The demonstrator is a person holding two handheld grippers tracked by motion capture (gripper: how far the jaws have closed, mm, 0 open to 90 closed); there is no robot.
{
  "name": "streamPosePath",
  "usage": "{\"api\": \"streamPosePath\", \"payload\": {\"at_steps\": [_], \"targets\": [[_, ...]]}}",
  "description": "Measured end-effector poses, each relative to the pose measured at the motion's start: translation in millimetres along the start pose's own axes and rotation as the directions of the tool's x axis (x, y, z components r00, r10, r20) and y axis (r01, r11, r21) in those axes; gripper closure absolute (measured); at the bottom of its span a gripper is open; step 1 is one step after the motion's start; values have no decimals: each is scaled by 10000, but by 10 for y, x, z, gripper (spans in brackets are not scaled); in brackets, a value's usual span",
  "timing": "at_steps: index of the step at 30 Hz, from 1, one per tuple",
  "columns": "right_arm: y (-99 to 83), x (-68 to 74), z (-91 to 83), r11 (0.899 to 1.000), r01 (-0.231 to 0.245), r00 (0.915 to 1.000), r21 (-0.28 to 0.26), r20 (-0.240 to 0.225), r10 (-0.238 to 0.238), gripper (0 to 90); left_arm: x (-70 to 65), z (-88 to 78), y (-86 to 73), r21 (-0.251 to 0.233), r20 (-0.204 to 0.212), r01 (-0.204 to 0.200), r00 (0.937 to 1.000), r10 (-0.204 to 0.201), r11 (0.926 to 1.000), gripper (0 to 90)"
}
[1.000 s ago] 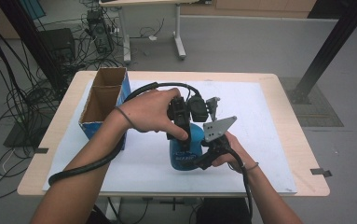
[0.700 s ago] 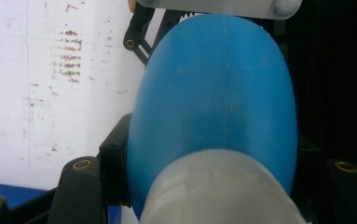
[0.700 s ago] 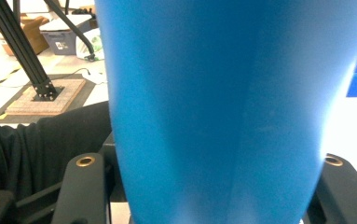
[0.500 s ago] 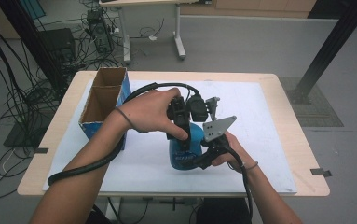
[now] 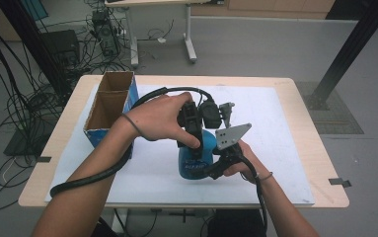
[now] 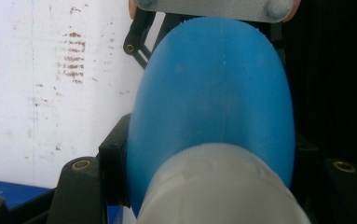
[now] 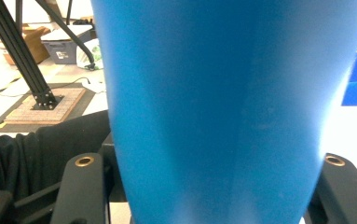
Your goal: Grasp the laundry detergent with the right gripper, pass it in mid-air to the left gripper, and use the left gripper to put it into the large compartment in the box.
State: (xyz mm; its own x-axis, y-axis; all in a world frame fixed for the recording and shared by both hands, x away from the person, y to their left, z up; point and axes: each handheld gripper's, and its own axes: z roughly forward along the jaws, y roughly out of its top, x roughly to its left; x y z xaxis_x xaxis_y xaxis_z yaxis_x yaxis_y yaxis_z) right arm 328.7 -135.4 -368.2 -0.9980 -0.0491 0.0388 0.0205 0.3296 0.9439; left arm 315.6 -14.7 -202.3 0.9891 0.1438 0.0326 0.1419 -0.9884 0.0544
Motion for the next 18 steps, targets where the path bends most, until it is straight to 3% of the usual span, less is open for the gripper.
{"api": "streamPosePath", "payload": {"at_steps": [11,18], "targets": [[-14,9,12,9995,-187,9997,-235,150,191,311,-15,16,22,122,54,-95,9999,95,9999,375],[-71,14,0,9942,-856,9937,-649,670,900,153,-4,23,13,150,60,-36,10000,35,9999,375]]}}
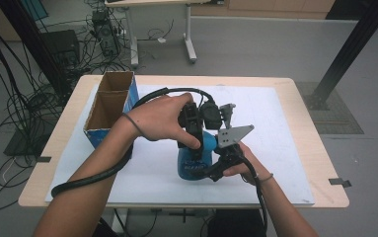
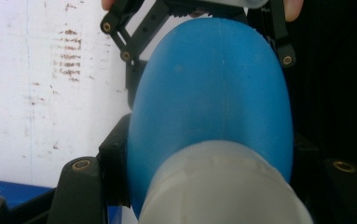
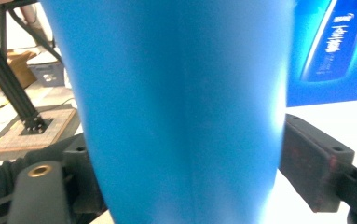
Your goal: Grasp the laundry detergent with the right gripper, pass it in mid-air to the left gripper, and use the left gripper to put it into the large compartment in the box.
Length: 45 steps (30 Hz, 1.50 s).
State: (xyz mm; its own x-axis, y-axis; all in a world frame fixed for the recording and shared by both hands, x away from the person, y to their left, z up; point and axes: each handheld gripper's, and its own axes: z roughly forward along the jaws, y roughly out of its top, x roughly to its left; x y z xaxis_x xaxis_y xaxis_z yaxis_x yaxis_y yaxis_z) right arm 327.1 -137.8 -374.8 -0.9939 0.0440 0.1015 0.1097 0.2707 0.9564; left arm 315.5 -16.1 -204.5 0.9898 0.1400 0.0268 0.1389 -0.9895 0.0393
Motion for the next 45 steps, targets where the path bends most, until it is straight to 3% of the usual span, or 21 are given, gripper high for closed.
{"api": "streamPosePath", "payload": {"at_steps": [4,11,25,45], "targets": [[-32,-8,-26,9996,-233,9997,-162,59,234,63,1,10,-4,54,16,-5,10000,5,10000,374],[-41,-19,-90,9993,-215,9997,-302,105,218,22,12,37,3,175,86,10,10000,-12,9998,374],[-53,-27,-245,9997,-118,9995,-195,282,124,28,30,17,-15,134,89,37,10000,-38,9999,374],[-262,-53,-762,9987,-497,9920,-135,1158,509,40,44,19,-17,106,126,-20,9999,19,9999,375]]}}
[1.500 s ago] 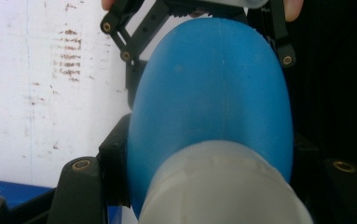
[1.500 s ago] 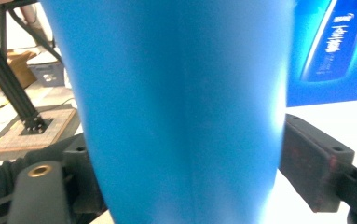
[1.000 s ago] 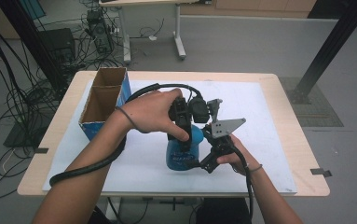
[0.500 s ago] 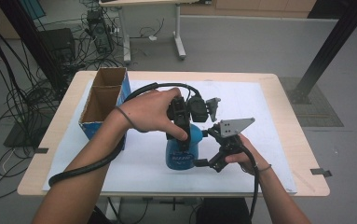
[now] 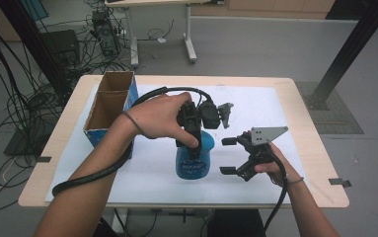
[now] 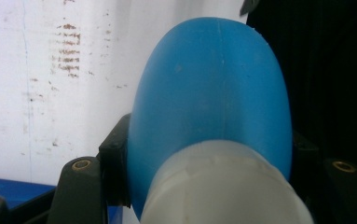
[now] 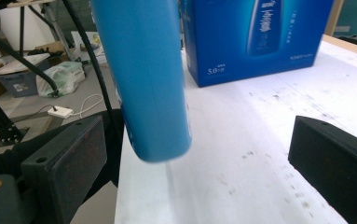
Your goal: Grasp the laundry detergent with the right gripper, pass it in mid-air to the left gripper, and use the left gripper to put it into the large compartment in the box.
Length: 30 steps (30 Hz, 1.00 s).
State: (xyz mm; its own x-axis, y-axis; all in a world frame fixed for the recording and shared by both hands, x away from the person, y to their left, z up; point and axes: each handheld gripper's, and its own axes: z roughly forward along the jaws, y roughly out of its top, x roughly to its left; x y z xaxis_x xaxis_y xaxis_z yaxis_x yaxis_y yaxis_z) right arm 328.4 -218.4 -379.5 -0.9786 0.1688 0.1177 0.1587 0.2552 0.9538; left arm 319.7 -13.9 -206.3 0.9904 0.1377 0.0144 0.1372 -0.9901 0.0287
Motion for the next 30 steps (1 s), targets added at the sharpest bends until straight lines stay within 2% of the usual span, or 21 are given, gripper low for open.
{"api": "streamPosePath", "payload": {"at_steps": [5,11,18,21,25,26,29,30], "targets": [[-56,-36,-142,9998,-138,9991,-149,395,144,40,6,-5,6,65,46,9,10000,-10,10000,375],[-85,-65,-239,9992,-231,9972,-337,696,254,41,23,-42,12,18,-82,86,9999,-86,10000,375],[-125,-70,-266,9989,-268,9960,-374,836,299,43,34,-155,9,-268,-380,395,9985,-405,9989,375],[-140,-77,-288,9985,-333,9951,-429,916,372,44,46,-231,8,-483,-458,646,9967,-668,9967,374],[-142,-74,-309,9983,-327,9947,-493,962,373,44,66,-334,6,-651,-594,1123,9914,-1162,9915,374],[-142,-72,-312,9982,-324,9945,-502,980,372,45,74,-360,6,-738,-632,1397,9875,-1445,9874,374],[-147,-69,-319,9980,-348,9942,-527,1003,400,46,106,-413,-6,-782,-717,1765,9807,-1821,9812,375],[-148,-67,-321,9980,-368,9941,-516,1000,418,48,116,-428,-11,-915,-729,1925,9772,-1994,9770,375]]}}
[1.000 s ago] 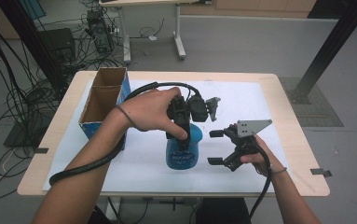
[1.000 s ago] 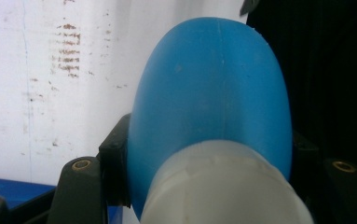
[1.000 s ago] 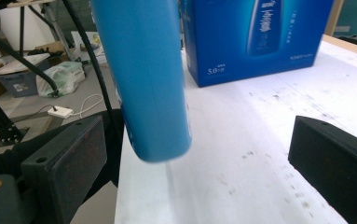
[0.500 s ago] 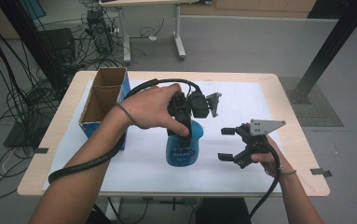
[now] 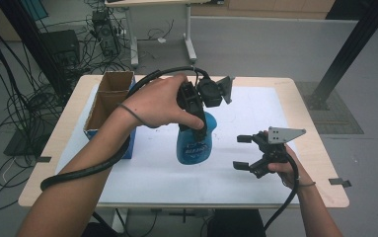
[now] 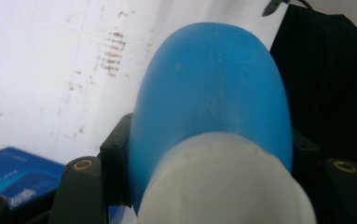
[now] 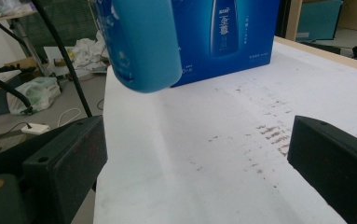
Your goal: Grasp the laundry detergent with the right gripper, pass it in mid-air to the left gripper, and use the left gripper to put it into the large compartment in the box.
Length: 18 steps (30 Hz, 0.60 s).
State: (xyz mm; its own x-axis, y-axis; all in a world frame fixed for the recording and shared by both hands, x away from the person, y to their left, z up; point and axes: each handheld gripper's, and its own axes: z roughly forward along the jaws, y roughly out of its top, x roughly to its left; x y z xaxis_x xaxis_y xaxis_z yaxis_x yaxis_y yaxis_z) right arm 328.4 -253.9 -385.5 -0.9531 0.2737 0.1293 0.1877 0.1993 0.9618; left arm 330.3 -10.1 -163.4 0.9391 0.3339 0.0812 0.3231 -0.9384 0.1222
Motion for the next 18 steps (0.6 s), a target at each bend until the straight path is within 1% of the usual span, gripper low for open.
{"api": "streamPosePath", "payload": {"at_steps": [1,4,7,8,9,12,13,15,18], "targets": [[0,2,-3,10000,12,10000,5,-1,-12,51,20,-16,1,71,-11,204,9998,-204,9998,375],[6,5,-9,10000,43,10000,-19,-1,-43,54,54,-65,18,56,-211,614,9979,-613,9981,375],[8,5,-4,10000,47,10000,-4,6,-47,54,100,-111,47,9,-396,1166,9924,-1165,9932,375],[8,6,1,10000,35,10000,-2,-19,-35,54,127,-125,55,-16,-444,1482,9880,-1482,9889,375],[11,8,7,10000,39,10000,5,-11,-39,54,142,-133,57,-5,-474,1599,9860,-1597,9871,375],[16,13,22,10000,49,10000,-33,-42,-49,54,199,-162,61,62,-528,2088,9767,-2082,9779,375],[18,15,28,10000,39,10000,-51,-46,-39,54,216,-167,62,99,-534,2189,9745,-2181,9757,375],[21,16,41,10000,40,10000,-51,-55,-40,54,254,-185,62,1,-565,2517,9663,-2513,9678,375],[28,18,57,9999,75,10000,-88,-63,-75,54,302,-216,54,-145,-628,2901,9548,-2904,9569,375]]}}
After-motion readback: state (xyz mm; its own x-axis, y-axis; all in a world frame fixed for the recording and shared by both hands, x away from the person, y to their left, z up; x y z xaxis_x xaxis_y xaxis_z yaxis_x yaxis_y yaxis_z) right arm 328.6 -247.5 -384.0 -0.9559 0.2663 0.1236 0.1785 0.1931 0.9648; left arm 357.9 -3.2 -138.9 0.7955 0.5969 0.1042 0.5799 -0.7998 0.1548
